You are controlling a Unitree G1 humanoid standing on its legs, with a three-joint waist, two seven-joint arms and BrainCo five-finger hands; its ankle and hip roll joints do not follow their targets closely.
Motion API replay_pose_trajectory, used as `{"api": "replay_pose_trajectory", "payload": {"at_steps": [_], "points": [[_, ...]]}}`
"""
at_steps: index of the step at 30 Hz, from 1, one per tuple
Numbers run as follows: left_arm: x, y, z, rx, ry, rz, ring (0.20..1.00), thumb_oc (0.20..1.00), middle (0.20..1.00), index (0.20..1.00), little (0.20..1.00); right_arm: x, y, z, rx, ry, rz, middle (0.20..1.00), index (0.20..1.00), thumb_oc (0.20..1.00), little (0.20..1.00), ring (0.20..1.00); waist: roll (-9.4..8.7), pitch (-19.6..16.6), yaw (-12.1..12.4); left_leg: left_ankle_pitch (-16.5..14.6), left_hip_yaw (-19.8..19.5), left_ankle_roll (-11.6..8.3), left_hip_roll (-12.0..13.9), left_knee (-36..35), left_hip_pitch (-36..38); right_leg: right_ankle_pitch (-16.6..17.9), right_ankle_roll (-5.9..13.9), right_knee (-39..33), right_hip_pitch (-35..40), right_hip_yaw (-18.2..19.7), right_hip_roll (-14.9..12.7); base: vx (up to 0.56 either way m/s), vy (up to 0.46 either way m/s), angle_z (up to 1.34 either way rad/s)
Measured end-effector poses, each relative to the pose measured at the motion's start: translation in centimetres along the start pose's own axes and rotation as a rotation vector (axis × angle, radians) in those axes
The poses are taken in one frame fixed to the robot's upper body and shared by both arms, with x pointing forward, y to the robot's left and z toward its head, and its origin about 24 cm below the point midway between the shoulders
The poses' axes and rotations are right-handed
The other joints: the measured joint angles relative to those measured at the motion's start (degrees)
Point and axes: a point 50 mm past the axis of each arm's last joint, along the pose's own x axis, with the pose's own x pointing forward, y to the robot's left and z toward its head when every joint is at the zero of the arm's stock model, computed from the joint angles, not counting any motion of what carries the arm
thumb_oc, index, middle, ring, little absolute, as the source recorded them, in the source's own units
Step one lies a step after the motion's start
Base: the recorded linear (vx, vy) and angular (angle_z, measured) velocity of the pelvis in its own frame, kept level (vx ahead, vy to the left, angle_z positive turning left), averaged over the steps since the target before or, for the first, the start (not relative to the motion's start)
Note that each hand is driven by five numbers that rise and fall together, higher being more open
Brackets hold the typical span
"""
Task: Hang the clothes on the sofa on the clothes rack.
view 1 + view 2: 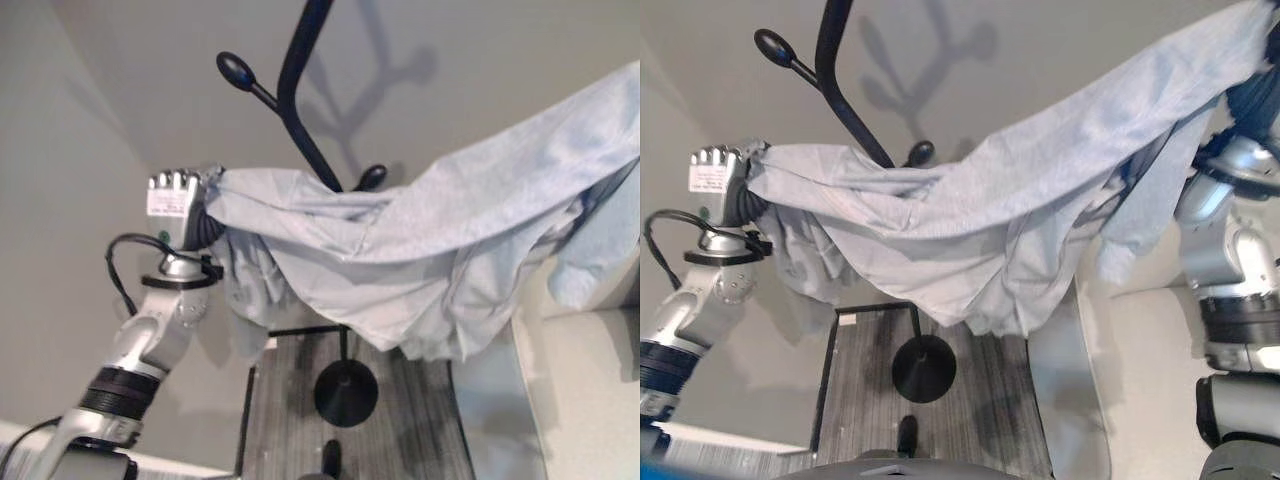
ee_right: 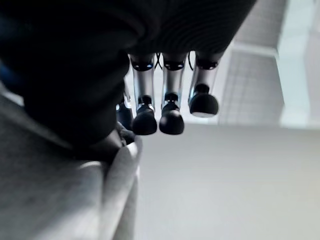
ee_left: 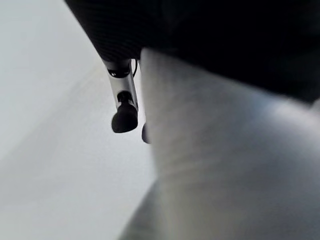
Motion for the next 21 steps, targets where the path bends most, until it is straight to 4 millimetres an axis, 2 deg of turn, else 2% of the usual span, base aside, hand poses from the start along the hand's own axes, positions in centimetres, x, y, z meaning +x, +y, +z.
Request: {"api": "replay_pose_trajectory", "payload": {"at_steps": [3, 5, 7, 10, 11, 12, 13, 14, 17, 21], "points": [[2.5, 1.5, -0.1, 0.034, -0.044, 0.082, 0.2, 0.2, 0.2, 0.2, 0.2, 3.3, -0.9, -0.6, -0.091, -0.024, -0.07, 0.2, 0.2, 0.2, 0.2, 0.2, -0.22, -0.02, 0.65, -0.59, 0.36, 1.02, -2.37, 0.01, 0.66, -0.84, 2.29, -0.76, 0.34, 0.39, -2.94, 0.02, 0.008, 0.02], [2.8, 1.7, -0.1, 0.031, -0.043, 0.104, 0.2, 0.2, 0.2, 0.2, 0.2, 3.1, -0.7, -0.5, -0.093, -0.019, -0.062, 0.2, 0.2, 0.2, 0.2, 0.2, -0.71, 0.01, 1.19, -1.2, 0.36, 1.2, -2.71, -0.01, 1.4, -0.03, 3.74, -2.82, 0.46, 0.8, -2.9, 0.0, 0.0, -0.06], [2.6, 1.5, 0.0, 0.027, -0.042, 0.099, 0.2, 0.2, 0.2, 0.2, 0.2, 3.0, -0.6, -0.5, -0.09, -0.021, -0.058, 0.2, 0.2, 0.2, 0.2, 0.2, -1.08, 0.04, 1.36, -1.54, 0.25, 1.55, -3.1, -0.02, 1.77, 0.1, 2.94, -2.9, 0.58, 0.53, -2.94, 0.05, 0.025, 0.06], [2.7, 1.6, -0.1, 0.033, -0.047, 0.099, 0.2, 0.2, 0.2, 0.2, 0.2, 3.1, -0.4, -1.0, -0.113, -0.014, -0.043, 0.2, 0.2, 0.2, 0.2, 0.2, -1.25, 0.12, 1.35, -2.63, 0.3, 0.85, -2.76, -0.07, 2.33, 0.38, 2.25, -3.15, 1.22, 0.55, -2.52, 0.13, 0.048, 0.0], [2.9, 1.8, -0.2, 0.044, -0.057, 0.101, 0.2, 0.2, 0.2, 0.2, 0.2, 3.5, -0.3, -1.8, -0.146, 0.003, -0.031, 0.2, 0.2, 0.2, 0.2, 0.2, -1.36, 0.15, 1.42, -2.84, 0.33, 0.67, -2.62, -0.06, 2.57, 0.25, 2.29, -2.7, 1.1, 0.74, -2.4, 0.13, -0.007, -0.12], [4.2, 2.9, -0.4, 0.075, -0.093, 0.132, 0.2, 0.2, 0.2, 0.2, 0.2, 5.6, -1.3, -4.7, -0.315, 0.023, -0.018, 0.2, 0.2, 0.2, 0.2, 0.2, -1.9, 0.14, 2.23, -3.05, 0.6, 0.41, -2.33, -0.07, 2.28, -0.18, 2.34, -2.0, 0.4, 0.9, -2.16, 0.06, -0.047, -0.19], [4.8, 3.4, -0.4, 0.082, -0.102, 0.152, 0.2, 0.2, 0.2, 0.2, 0.2, 6.7, -2.0, -6.3, -0.401, 0.058, -0.005, 0.2, 0.2, 0.2, 0.2, 0.2, -2.15, -0.03, 2.58, -3.1, 1.12, 0.37, -2.1, -0.07, 2.01, -0.3, 2.52, -1.58, -0.27, 1.36, -2.06, 0.03, -0.07, -0.26], [5.0, 3.5, -0.3, 0.046, -0.077, 0.175, 0.2, 0.2, 0.2, 0.2, 0.2, 7.8, -1.8, -6.4, -0.419, 0.098, -0.003, 0.2, 0.2, 0.2, 0.2, 0.2, -2.79, -0.74, 2.18, -2.75, 1.47, 0.81, -2.07, -0.06, 1.77, -0.23, 2.45, -1.87, -0.39, 1.72, -1.89, 0.01, -0.052, -0.21], [4.3, 1.7, -1.0, 0.007, 0.007, 0.11, 0.2, 0.2, 0.2, 0.2, 0.2, 7.1, 1.2, -4.4, -0.363, 0.068, 0.112, 0.2, 0.2, 0.2, 0.2, 0.2, -3.55, -1.1, 0.98, -2.72, 1.44, 0.85, -1.94, -0.05, 2.17, 0.09, 2.25, -2.86, 0.44, 1.71, -1.77, 0.02, -0.03, -0.04], [3.2, -0.1, -2.1, -0.027, 0.107, 0.016, 0.2, 0.2, 0.2, 0.2, 0.2, 3.7, 5.2, -3.8, -0.335, 0.089, 0.32, 0.2, 0.2, 0.2, 0.2, 0.2, -3.92, -1.38, 1.67, -2.75, 0.99, 0.8, -1.65, -0.05, 2.18, 0.47, 1.81, -3.92, 1.26, 1.07, -1.39, 0.02, -0.052, 0.09]]}}
